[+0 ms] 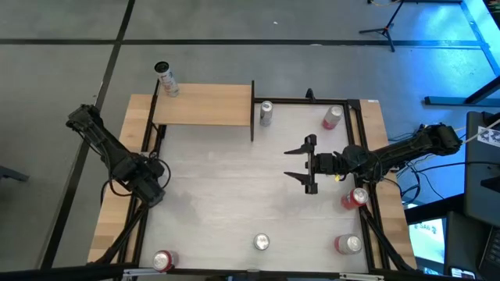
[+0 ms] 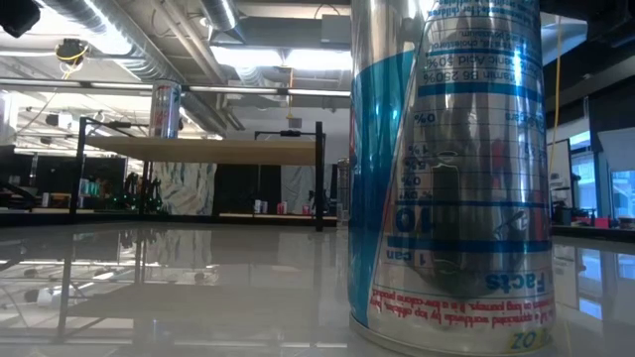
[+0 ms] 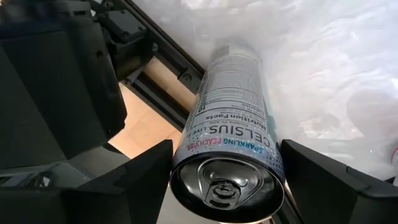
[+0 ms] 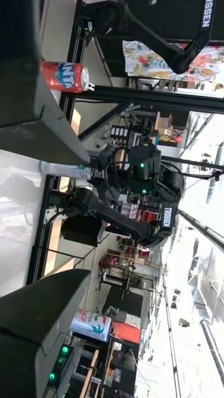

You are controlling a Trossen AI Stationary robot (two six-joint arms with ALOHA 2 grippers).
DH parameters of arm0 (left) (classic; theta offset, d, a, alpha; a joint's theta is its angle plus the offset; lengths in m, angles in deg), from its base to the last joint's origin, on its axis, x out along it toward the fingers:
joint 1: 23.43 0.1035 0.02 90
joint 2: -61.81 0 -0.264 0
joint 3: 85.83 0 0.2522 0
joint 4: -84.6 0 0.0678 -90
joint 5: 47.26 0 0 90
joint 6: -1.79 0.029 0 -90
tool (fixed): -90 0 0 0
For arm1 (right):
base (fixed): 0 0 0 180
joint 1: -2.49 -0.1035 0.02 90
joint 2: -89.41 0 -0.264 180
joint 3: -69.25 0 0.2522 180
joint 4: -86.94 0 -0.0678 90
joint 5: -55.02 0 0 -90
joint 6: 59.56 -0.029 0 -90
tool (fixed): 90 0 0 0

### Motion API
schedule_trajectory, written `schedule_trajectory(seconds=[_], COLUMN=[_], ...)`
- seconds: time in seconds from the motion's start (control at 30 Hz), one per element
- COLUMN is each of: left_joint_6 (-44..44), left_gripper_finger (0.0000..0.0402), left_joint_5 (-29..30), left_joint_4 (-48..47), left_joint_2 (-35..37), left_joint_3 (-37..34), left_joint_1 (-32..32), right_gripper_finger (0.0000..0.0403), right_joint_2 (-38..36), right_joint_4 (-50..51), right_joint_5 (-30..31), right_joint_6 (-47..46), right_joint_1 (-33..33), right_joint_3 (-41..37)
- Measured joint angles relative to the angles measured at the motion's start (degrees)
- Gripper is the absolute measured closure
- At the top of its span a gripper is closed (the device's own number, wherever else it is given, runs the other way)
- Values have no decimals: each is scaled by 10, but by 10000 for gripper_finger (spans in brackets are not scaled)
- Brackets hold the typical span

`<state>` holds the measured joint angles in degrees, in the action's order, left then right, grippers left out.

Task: Place canned beverage on shelf
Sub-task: Put the white pink soda can on the shelf aligned with the white pink soda can

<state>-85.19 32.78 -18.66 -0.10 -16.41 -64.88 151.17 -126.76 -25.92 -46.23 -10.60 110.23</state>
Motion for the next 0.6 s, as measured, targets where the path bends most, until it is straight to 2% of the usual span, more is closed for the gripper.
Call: schedule_trajectory(seconds=[0.17,0.4,0.6], left_joint_6=[-1,3,10], left_gripper_finger=[125,181,181], left_joint_5=[1,5,15], left_joint_4=[1,1,1], left_joint_2=[0,0,1], left_joint_3=[0,0,1], left_joint_1=[0,0,0], right_gripper_finger=[116,116,116], right_joint_2=[0,0,0], right_joint_4=[0,0,0], right_joint_5=[0,0,1], right_joint_6=[0,0,0], right_joint_1=[0,0,0], right_joint_3=[0,0,0])
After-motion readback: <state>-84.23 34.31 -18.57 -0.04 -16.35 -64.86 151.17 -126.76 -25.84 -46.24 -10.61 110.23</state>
